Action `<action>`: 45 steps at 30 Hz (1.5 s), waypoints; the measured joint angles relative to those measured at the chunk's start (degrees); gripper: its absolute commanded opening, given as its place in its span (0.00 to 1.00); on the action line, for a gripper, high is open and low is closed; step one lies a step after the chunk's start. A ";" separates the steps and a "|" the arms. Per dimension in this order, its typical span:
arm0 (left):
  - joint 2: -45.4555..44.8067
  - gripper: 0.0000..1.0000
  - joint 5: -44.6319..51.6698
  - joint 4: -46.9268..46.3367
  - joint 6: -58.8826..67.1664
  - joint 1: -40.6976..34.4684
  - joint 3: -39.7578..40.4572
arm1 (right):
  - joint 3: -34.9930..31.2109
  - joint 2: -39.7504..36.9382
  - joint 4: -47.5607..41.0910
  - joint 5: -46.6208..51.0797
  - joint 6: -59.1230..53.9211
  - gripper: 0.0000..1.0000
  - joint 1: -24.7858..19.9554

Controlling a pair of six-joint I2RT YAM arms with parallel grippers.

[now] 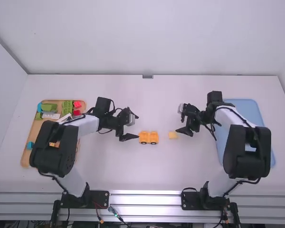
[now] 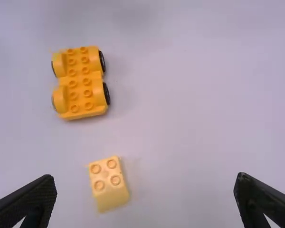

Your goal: Assemble lego blocks to make yellow taxi

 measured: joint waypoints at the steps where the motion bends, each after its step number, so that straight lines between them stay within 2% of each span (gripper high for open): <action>1: 0.96 0.99 0.37 0.81 0.50 -0.37 0.00 | -1.07 0.00 1.70 -0.13 0.04 0.99 0.11; 4: 5.60 0.99 1.46 3.45 2.54 -2.82 0.00 | -6.67 0.00 7.52 -0.70 0.02 1.00 1.53; 8: 7.43 0.99 0.90 4.66 3.69 -5.16 0.02 | -11.61 0.33 13.25 -1.25 -1.16 0.98 2.84; 13: 7.61 0.99 -0.33 6.01 3.67 -7.45 0.02 | -12.46 3.39 17.88 -1.60 -0.37 0.98 2.71; 16: 8.31 0.99 -0.68 8.02 2.80 -8.37 0.04 | -12.41 5.81 17.64 -1.70 -0.39 0.95 2.14; 19: 8.61 0.99 -0.76 9.90 0.28 -8.44 0.04 | -10.91 10.88 15.93 -1.81 -2.16 0.80 1.11; 22: 8.61 0.99 -0.76 9.94 -1.05 -8.46 0.04 | -9.77 13.00 15.96 -2.21 -3.56 0.74 0.96; 25: 8.61 0.99 -0.76 9.57 -1.77 -8.46 0.04 | -9.09 13.77 16.22 -2.78 -4.55 0.66 0.98; 29: 8.61 0.99 -0.79 9.05 -2.54 -8.44 0.04 | -8.87 13.97 16.55 -3.17 -5.86 0.44 1.05; 31: 8.61 0.99 -0.85 8.68 -2.60 -8.46 0.07 | -8.90 13.97 16.57 -3.23 -6.32 0.39 1.05; 35: 8.61 0.99 -2.40 9.42 -2.78 -8.48 -0.02 | -8.87 13.97 16.35 -3.37 -6.58 0.33 1.03; 40: 8.61 0.99 -3.41 13.05 -2.78 -8.46 -1.60 | -8.13 13.97 14.71 -4.24 -4.66 0.30 1.25; 45: 8.61 0.99 -3.85 17.38 -2.78 -8.46 -4.68 | -3.23 13.90 2.54 -7.82 -6.45 0.29 1.75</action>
